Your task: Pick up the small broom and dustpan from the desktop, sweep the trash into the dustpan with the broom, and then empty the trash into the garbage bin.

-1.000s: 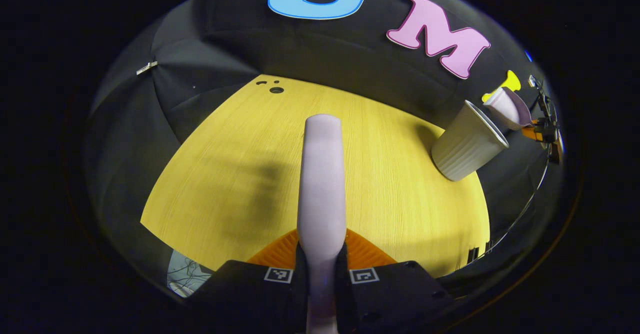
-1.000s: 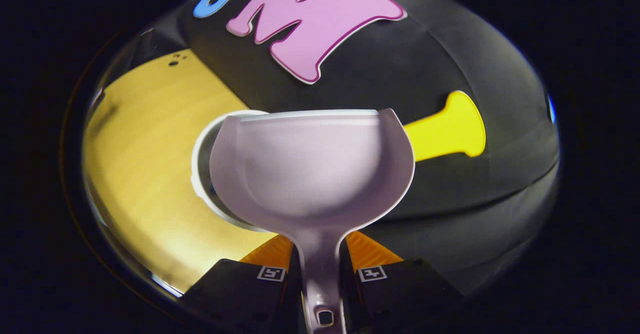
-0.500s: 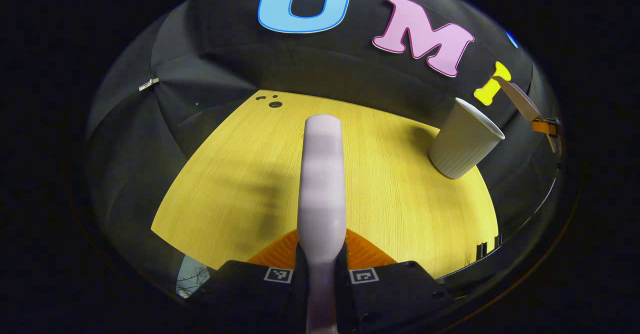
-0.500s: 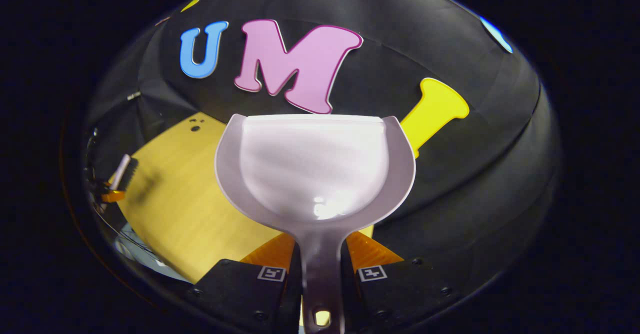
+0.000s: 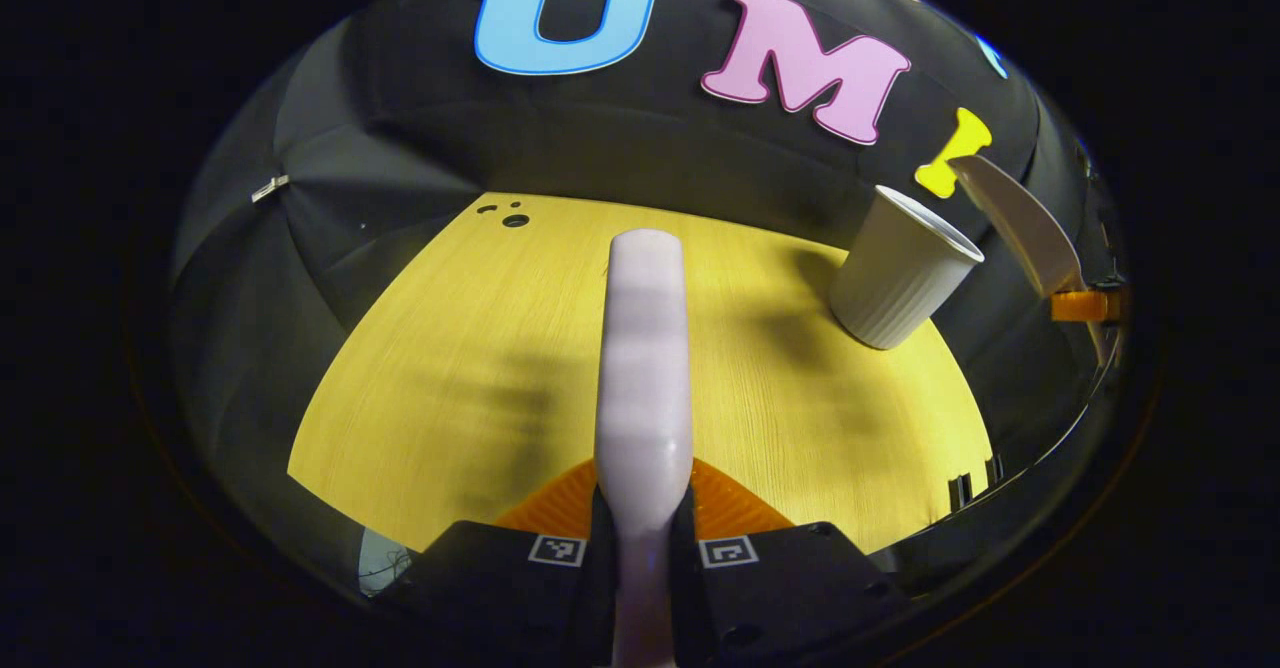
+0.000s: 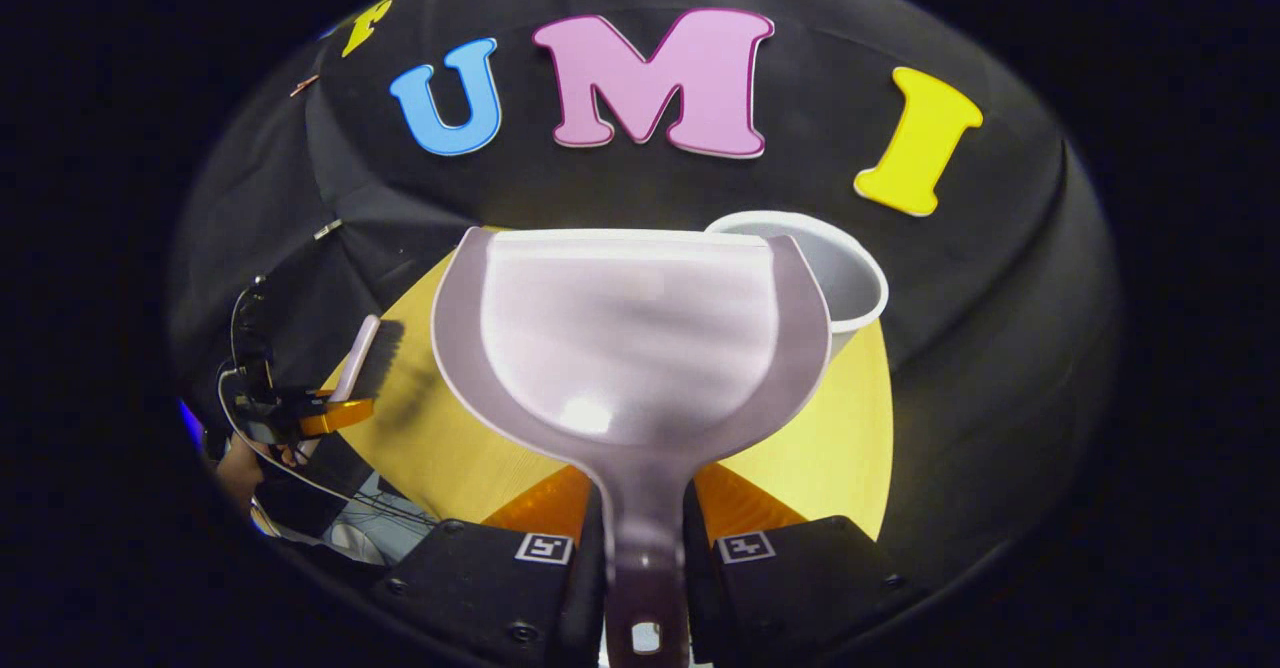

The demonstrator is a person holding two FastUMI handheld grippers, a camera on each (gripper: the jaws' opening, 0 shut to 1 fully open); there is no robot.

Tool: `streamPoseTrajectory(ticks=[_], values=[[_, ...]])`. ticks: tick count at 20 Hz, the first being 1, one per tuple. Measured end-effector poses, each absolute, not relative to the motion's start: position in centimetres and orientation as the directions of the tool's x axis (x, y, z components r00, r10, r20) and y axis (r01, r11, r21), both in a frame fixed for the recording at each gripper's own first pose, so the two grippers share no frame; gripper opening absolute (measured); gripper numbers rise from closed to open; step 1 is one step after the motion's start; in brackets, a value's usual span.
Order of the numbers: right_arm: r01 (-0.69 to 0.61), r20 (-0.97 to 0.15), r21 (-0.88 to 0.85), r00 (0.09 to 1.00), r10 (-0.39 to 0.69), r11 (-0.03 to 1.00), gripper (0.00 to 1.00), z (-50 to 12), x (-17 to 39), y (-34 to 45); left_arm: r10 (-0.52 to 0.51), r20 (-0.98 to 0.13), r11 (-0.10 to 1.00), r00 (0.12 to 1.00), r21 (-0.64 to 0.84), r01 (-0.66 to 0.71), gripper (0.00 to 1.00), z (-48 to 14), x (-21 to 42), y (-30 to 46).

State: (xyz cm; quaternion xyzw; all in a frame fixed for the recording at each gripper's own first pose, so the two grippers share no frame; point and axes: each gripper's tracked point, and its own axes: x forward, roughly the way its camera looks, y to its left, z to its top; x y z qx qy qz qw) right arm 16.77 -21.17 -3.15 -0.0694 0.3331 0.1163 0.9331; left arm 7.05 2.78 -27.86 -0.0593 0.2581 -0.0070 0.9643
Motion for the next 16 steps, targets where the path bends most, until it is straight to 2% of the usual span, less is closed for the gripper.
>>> streamPoseTrajectory(ticks=[1,2,9,11,12,13,14,15,16], values=[[-0.267,-0.653,-0.045,0.737,0.174,0.963,0.34,-4.8,16.2,-19.9,-0.05,-0.501,0.993,0.864,-0.116,-0.01,0.27,-28.1,7.2,2.7],[-0.269,-0.67,-0.034,0.721,0.177,0.963,0.37,-6.0,15.8,-19.2,-0.055,-0.506,0.993,0.861,-0.115,-0.004,0.26,-28.4,7.4,2.6],[-0.265,-0.761,0.045,0.616,0.205,0.963,0.38,-15.1,15.0,-16.2,-0.061,-0.559,0.996,0.827,-0.09,0.012,0.27,-31.1,9.6,2.5],[-0.271,-0.776,0.001,0.607,0.172,0.963,0.37,-17.4,15.3,-16.7,-0.052,-0.584,0.997,0.81,-0.083,0.004,0.27,-32.2,10.7,2.5],[-0.272,-0.785,-0.038,0.604,0.14,0.962,0.33,-18.1,15.6,-16.7,-0.048,-0.598,0.997,0.8,-0.083,-0.002,0.27,-33.0,11.2,2.5],[-0.271,-0.793,-0.06,0.597,0.119,0.961,0.33,-19.0,15.9,-16.9,-0.045,-0.612,0.997,0.79,-0.082,-0.007,0.27,-33.5,11.8,2.4],[-0.267,-0.8,-0.057,0.589,0.115,0.962,0.42,-19.8,16.3,-16.9,-0.041,-0.621,0.997,0.783,-0.078,-0.01,0.27,-34.1,12.3,2.4],[-0.256,-0.81,-0.042,0.574,0.117,0.966,0.37,-21.0,16.4,-17.0,-0.04,-0.634,0.997,0.773,-0.072,-0.007,0.28,-34.7,12.8,2.3],[-0.242,-0.82,-0.025,0.56,0.119,0.97,0.38,-22.2,16.5,-17.1,-0.036,-0.647,0.998,0.761,-0.06,-0.004,0.28,-35.4,13.2,2.1]])
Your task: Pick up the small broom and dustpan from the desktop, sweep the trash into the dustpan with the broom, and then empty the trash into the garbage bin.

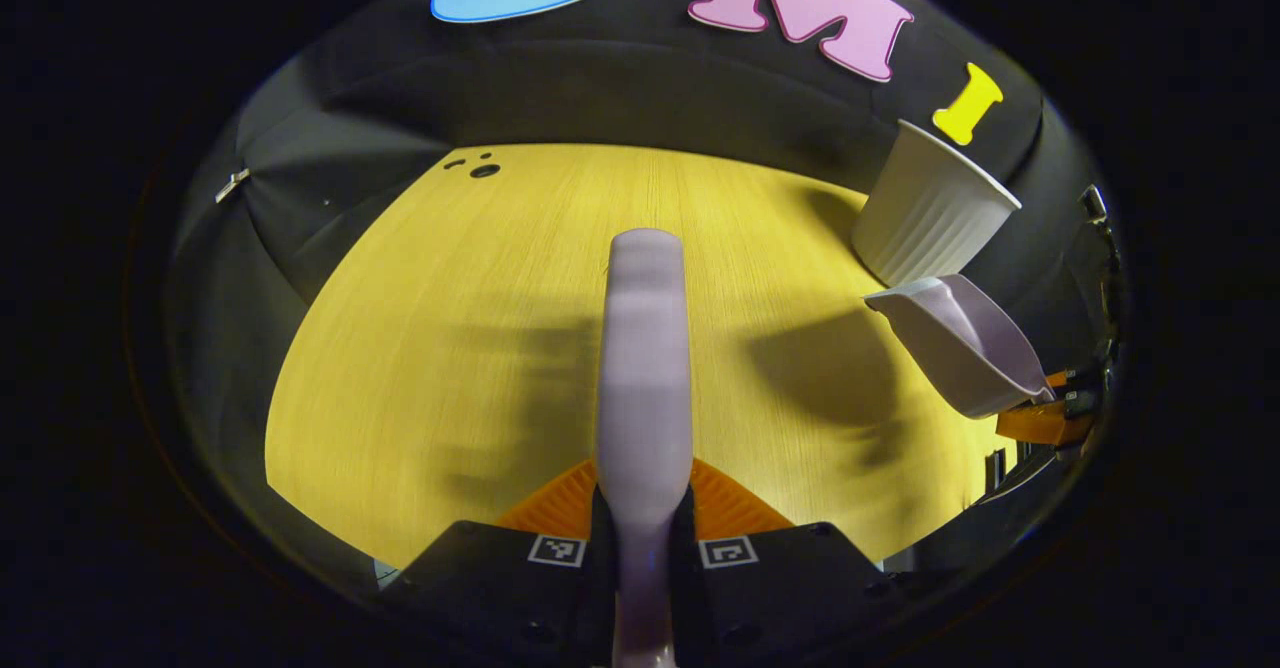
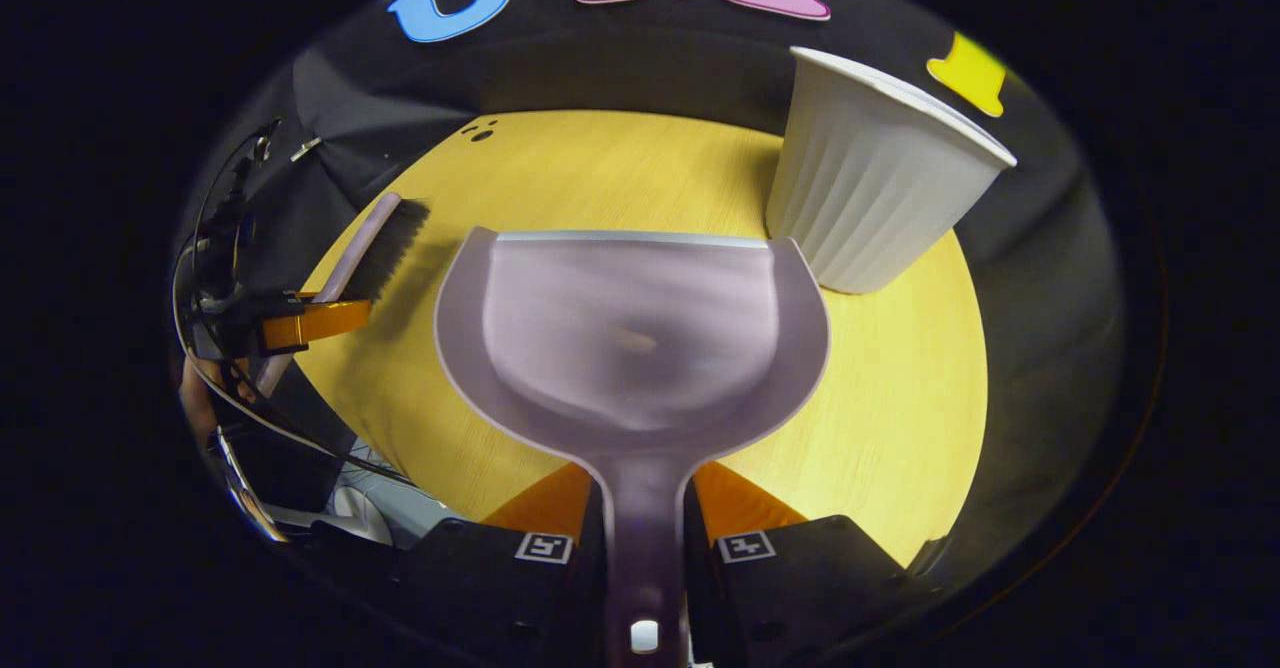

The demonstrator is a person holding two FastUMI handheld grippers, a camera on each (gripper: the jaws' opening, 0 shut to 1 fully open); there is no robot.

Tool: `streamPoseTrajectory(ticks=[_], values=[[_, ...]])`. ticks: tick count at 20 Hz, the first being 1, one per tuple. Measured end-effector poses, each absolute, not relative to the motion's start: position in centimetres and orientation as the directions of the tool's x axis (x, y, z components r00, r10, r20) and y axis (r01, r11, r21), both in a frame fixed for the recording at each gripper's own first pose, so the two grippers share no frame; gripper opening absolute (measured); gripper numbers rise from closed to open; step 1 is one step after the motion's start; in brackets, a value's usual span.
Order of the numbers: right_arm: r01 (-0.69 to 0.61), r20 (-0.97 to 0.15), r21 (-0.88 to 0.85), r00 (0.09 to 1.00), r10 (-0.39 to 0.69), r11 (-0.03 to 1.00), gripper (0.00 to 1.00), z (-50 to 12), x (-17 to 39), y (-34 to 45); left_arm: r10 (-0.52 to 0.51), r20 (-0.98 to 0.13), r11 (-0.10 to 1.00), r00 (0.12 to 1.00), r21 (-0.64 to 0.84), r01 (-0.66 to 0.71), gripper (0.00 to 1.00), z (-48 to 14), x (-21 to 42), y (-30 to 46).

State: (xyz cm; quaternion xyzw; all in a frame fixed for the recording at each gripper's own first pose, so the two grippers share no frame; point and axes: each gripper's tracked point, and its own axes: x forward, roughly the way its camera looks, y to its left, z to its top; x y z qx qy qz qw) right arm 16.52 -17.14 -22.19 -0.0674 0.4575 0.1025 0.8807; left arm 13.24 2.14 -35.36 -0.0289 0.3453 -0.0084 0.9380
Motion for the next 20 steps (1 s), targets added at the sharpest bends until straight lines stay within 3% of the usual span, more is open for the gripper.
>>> streamPoseTrajectory(ticks=[1,3,5,9,10,16,20], values=[[-0.226,-0.827,-0.016,0.55,0.114,0.974,0.41,-23.2,16.7,-17.3,-0.032,-0.659,0.999,0.751,-0.047,0.002,0.27,-35.9,13.8,2.1],[-0.191,-0.846,-0.022,0.527,0.083,0.981,0.34,-25.1,17.0,-18.0,-0.026,-0.682,1.0,0.731,-0.024,0.013,0.27,-37.1,14.7,2.1],[-0.165,-0.865,-0.026,0.498,0.06,0.986,0.37,-26.8,17.3,-18.6,-0.021,-0.698,1.0,0.715,-0.008,0.022,0.27,-38.0,15.7,1.9],[-0.149,-0.878,-0.053,0.479,0.025,0.987,0.34,-28.6,18.1,-19.0,0.005,-0.717,0.998,0.697,0.045,0.039,0.27,-38.9,16.9,1.6],[-0.145,-0.879,-0.052,0.476,0.023,0.988,0.38,-28.8,18.4,-18.7,0.005,-0.721,0.998,0.693,0.049,0.043,0.27,-38.9,17.3,1.4],[-0.121,-0.895,-0.017,0.444,0.039,0.993,0.42,-30.1,19.1,-17.2,0.008,-0.767,0.998,0.642,0.047,0.045,0.27,-39.7,17.1,1.4],[-0.119,-0.905,-0.017,0.424,0.035,0.993,0.34,-31.0,19.2,-17.1,0.007,-0.78,0.995,0.626,0.066,0.071,0.29,-40.7,17.8,1.2]])
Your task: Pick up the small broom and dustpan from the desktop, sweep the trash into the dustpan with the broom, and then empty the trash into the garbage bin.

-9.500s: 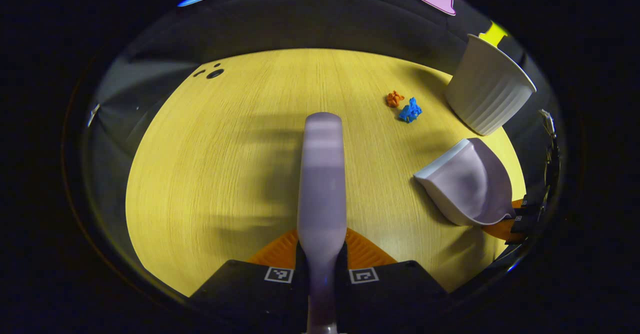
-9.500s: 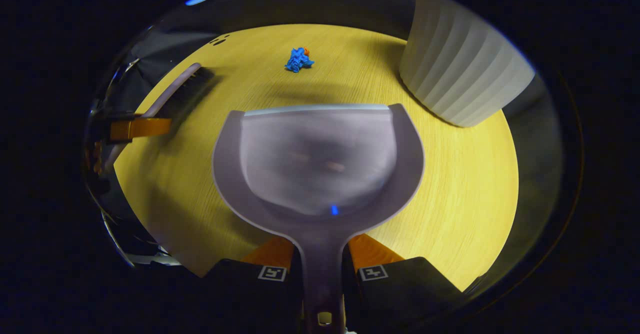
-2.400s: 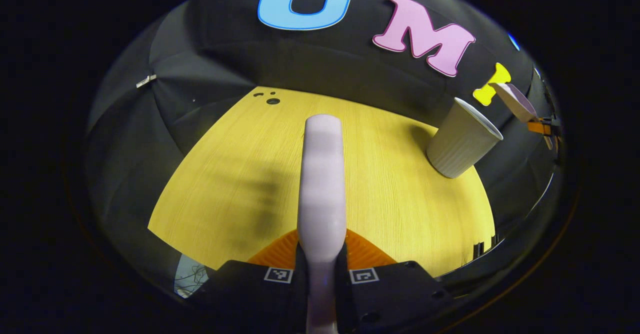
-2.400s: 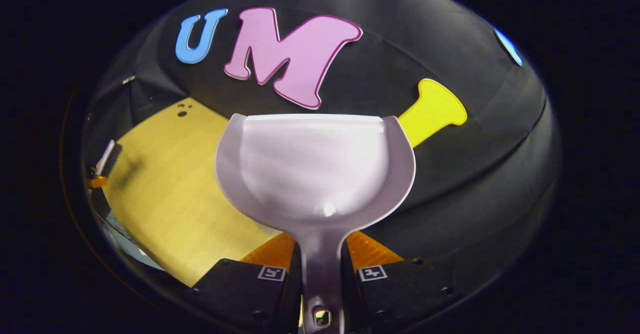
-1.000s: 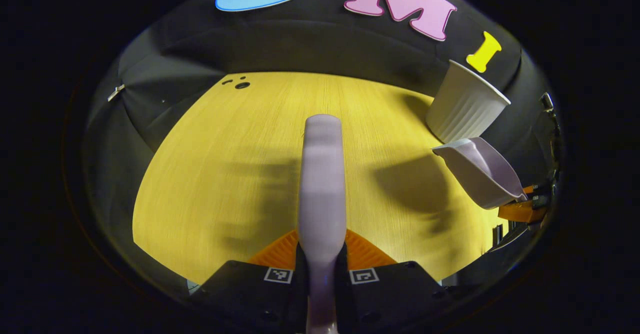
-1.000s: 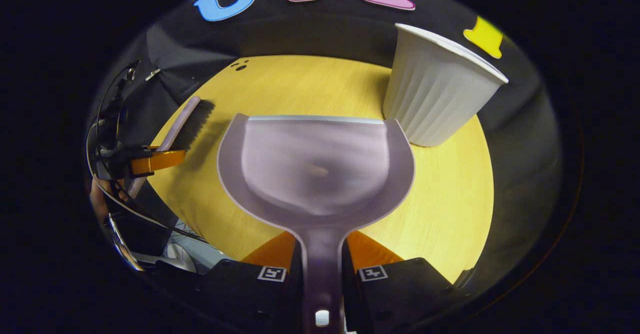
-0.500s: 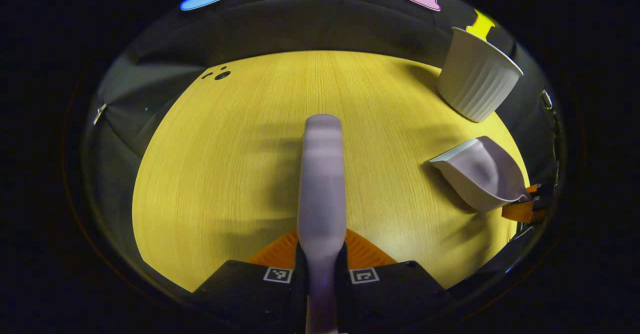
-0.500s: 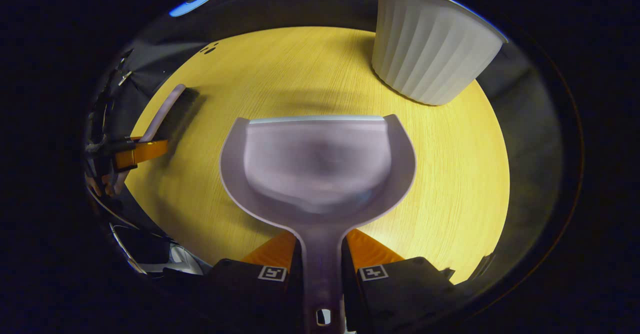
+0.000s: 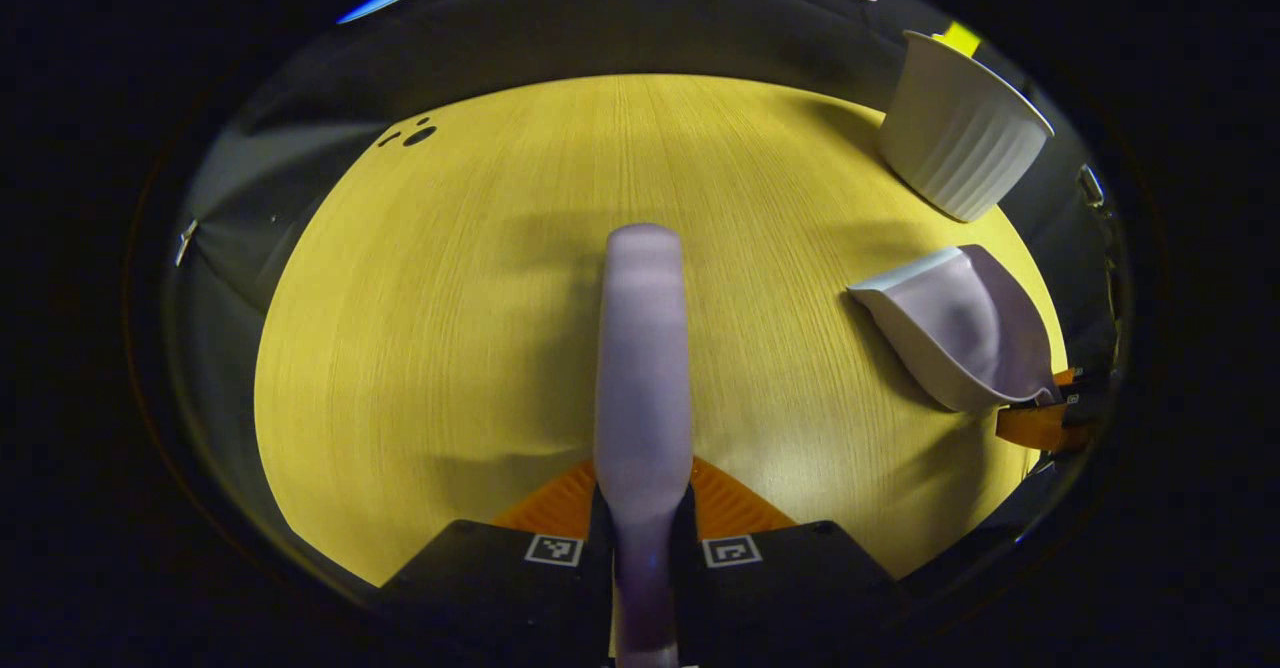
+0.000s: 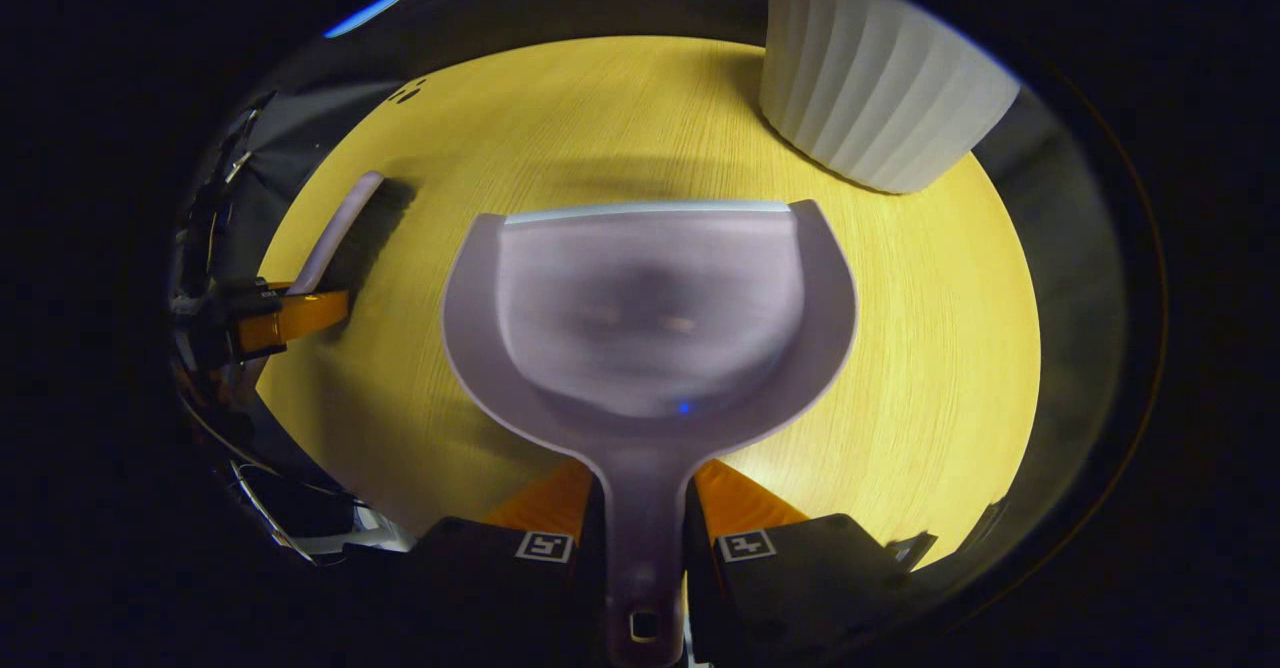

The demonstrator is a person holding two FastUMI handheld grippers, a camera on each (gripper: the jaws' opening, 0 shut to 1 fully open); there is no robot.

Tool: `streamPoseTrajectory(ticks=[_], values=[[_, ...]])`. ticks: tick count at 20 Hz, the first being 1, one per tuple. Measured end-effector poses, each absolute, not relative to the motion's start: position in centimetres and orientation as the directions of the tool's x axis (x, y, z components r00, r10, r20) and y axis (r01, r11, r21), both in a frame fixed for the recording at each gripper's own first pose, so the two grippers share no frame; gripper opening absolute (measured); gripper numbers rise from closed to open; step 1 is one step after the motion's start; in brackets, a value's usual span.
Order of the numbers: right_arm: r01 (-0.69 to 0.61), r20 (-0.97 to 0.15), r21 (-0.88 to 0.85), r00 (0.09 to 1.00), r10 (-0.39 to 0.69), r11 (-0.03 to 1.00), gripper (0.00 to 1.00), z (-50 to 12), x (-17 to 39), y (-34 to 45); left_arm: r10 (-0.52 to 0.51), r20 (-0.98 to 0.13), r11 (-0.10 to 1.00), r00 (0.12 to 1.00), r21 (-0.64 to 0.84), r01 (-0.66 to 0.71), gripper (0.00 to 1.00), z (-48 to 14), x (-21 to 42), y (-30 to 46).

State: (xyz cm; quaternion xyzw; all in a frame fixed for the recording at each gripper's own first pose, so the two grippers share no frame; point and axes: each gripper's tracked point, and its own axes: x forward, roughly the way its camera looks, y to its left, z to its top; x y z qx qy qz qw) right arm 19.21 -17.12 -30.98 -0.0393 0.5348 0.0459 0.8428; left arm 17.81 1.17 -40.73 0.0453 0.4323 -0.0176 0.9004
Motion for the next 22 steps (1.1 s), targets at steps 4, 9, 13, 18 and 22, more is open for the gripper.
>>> streamPoseTrajectory(ticks=[4,9,13,18,22], values=[[-0.105,-0.91,0.009,0.412,0.051,0.994,0.39,-31.3,19.0,-16.7,0.014,-0.779,0.993,0.627,0.082,0.08,0.34,-40.4,17.5,0.8],[-0.08,-0.89,0.06,0.446,0.09,0.995,0.9,-30.4,19.5,-15.6,-0.011,-0.748,0.995,0.664,0.059,0.082,0.84,-39.0,18.4,0.1],[-0.061,-0.866,0.025,0.497,0.052,0.998,1.0,-28.5,19.9,-16.8,-0.026,-0.689,0.997,0.725,0.035,0.069,0.96,-36.8,16.9,0.0],[-0.026,-0.78,0.007,0.625,0.022,1.0,1.0,-23.1,20.4,-17.8,-0.002,-0.526,0.998,0.85,0.053,0.035,0.96,-30.5,15.1,0.8],[-0.008,-0.626,0.022,0.779,0.02,1.0,1.0,-15.9,20.7,-17.3,-0.01,-0.303,0.999,0.953,0.03,0.02,0.96,-23.5,13.1,0.0]])
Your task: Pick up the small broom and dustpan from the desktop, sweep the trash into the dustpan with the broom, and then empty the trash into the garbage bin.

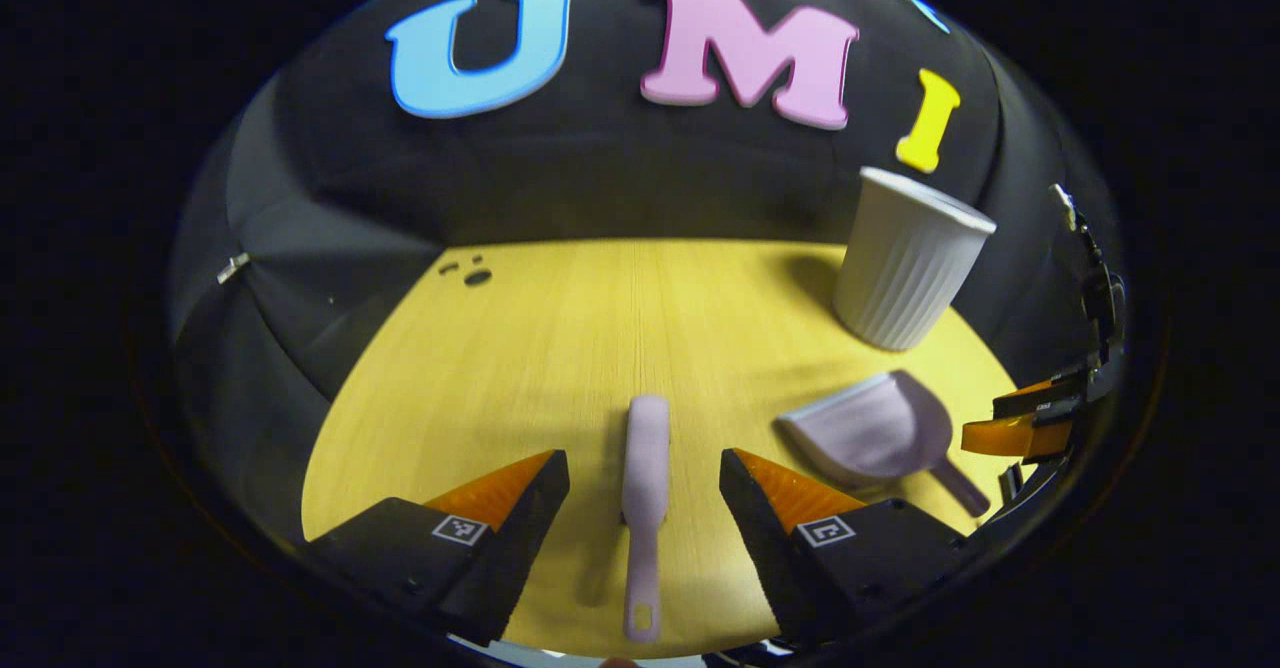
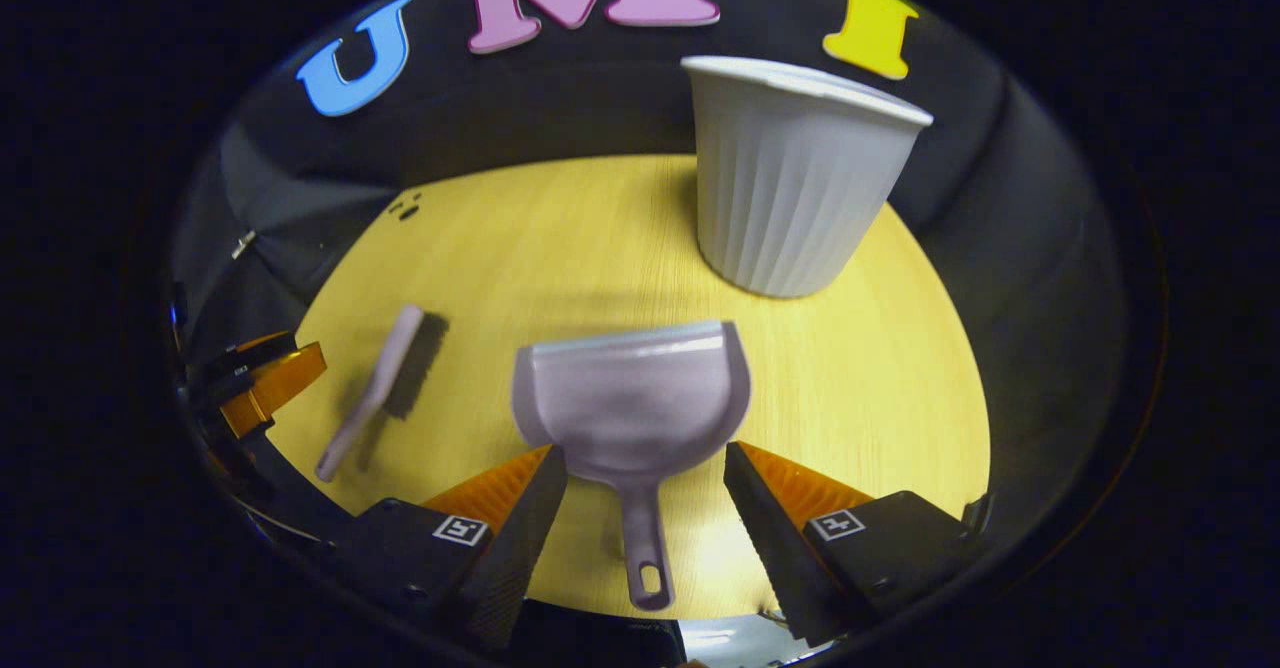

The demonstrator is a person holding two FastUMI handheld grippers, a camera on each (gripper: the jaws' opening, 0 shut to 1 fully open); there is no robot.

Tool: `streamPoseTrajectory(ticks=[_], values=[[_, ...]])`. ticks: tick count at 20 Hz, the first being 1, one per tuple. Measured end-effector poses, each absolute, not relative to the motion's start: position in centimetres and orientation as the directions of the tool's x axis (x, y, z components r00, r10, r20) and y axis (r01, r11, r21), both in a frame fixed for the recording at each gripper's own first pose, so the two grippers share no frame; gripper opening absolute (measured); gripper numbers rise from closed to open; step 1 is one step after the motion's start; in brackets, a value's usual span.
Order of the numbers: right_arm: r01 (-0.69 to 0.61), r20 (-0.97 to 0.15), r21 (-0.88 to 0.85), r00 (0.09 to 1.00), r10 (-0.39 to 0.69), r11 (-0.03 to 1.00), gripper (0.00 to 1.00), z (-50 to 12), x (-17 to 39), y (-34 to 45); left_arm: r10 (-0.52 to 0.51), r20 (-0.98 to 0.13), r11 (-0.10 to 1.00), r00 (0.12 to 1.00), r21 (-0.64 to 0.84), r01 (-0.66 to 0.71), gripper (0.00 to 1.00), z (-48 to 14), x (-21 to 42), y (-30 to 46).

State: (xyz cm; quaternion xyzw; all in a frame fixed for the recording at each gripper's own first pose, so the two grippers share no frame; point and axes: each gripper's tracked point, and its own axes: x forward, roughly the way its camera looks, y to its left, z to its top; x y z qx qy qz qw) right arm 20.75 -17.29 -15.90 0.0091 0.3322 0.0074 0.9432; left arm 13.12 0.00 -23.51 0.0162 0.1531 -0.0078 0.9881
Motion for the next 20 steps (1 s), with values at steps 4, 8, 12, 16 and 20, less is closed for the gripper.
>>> streamPoseTrajectory(ticks=[4,8,12,16,20], values=[[-0.043,-0.441,0.044,0.896,0.058,0.998,1.0,-9.1,20.4,-15.0,-0.008,-0.104,0.999,0.995,0.038,0.012,0.96,-17.8,9.7,-0.4],[-0.112,-0.229,-0.002,0.967,0.108,0.994,0.99,-2.9,17.3,-13.0,0.013,0.026,0.999,1.0,0.033,-0.014,0.96,-14.7,4.1,-1.3],[-0.148,-0.151,-0.041,0.978,0.141,0.988,0.99,-1.6,13.5,-11.6,0.026,0.047,0.999,0.999,-0.036,-0.024,0.96,-15.2,-0.5,-2.8],[-0.208,-0.224,0.001,0.953,0.202,0.978,0.99,-5.5,9.6,-10.4,0.038,-0.013,0.996,0.999,-0.076,-0.039,0.96,-18.7,-3.5,-3.1],[-0.185,-0.276,0.01,0.944,0.181,0.983,0.99,-8.4,6.9,-11.8,0.058,-0.064,0.995,0.996,-0.073,-0.063,0.96,-21.0,-6.3,-1.8]])
